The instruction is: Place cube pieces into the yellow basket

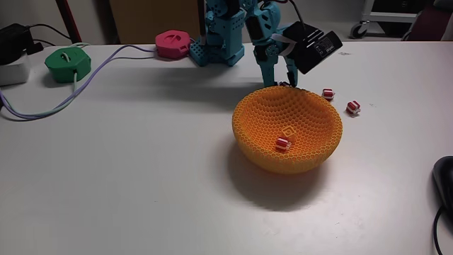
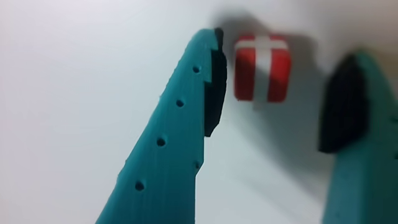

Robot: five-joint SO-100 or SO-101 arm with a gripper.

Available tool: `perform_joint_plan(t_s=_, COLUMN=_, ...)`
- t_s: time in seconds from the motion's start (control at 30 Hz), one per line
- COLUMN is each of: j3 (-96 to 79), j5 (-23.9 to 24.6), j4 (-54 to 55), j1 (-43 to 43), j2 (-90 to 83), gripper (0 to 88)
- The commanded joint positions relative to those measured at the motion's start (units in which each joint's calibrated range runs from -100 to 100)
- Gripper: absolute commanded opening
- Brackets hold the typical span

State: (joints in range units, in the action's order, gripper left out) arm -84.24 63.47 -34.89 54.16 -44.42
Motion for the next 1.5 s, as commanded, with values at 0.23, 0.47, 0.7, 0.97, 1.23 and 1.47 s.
perform_joint_plan(t_s=0.23, j3=3.3, j5=2.0, j4=-9.6, j1=0.0, j2=-0.8, gripper=7.0)
perform_joint_plan(t_s=0.47, j3=19.5, j5=-1.4, j4=-30.3, j1=-5.0, j2=-5.8, gripper=0.0)
perform_joint_plan(t_s=0.7, j3=44.4, j5=0.2, j4=-52.4, j1=-4.4, j2=-5.9, gripper=0.0)
perform_joint_plan(t_s=0.97, j3=45.9, j5=-13.4, j4=-22.4, j1=-20.4, j2=1.5, gripper=0.0)
perform_joint_plan(t_s=1.23, j3=36.1, j5=-19.3, j4=8.7, j1=-24.4, j2=10.6, gripper=34.6)
perform_joint_plan(t_s=1.47, j3=31.5, j5=-18.0, j4=14.6, j1=-21.0, j2=7.9, gripper=50.0)
